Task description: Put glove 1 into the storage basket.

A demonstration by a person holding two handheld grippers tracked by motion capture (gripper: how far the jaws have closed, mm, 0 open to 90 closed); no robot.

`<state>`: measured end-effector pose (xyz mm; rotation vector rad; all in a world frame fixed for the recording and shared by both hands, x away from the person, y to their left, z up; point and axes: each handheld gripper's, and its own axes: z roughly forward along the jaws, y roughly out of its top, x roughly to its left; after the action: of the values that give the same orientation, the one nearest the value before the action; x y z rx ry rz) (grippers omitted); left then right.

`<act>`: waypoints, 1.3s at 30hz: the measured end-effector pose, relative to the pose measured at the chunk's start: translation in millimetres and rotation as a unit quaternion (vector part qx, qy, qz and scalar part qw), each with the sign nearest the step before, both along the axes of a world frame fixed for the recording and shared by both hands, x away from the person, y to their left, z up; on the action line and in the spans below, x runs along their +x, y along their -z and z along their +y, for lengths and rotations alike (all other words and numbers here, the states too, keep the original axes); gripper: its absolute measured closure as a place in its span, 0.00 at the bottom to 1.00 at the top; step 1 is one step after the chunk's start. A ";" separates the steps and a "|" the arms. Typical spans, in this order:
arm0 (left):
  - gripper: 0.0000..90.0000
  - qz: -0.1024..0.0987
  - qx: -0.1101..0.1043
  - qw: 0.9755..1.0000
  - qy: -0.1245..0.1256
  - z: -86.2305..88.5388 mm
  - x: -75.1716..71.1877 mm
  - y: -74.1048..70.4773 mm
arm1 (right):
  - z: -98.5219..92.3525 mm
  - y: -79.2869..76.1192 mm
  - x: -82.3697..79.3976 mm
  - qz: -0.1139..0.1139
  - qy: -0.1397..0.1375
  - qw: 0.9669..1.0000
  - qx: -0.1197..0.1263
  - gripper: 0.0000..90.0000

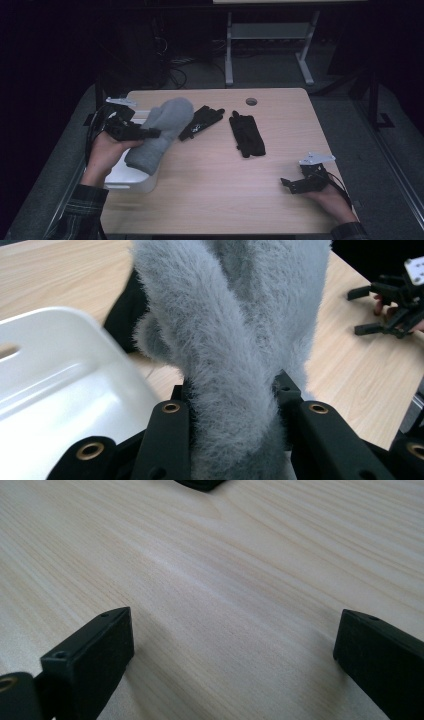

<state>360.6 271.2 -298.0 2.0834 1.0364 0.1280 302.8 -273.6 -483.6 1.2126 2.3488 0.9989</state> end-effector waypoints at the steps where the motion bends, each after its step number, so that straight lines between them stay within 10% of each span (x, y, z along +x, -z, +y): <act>1: 0.76 -0.001 0.001 1.000 -0.004 5.3 -0.5 0.0 | 0.0 0.0 0.0 0.000 0.000 1.000 0.000 0.03; 16: 0.76 0.038 0.001 0.997 -0.074 66.3 6.0 28.6 | 0.2 -0.1 -0.1 0.001 0.001 1.000 0.001 0.03; 39: 0.67 0.122 0.052 0.984 -0.123 87.7 33.5 109.7 | 0.1 -0.1 -0.1 0.001 0.000 1.000 0.000 0.03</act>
<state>394.1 358.9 -407.7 2.0936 1.4633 0.0497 302.7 -273.5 -483.5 1.2147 2.3497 0.9977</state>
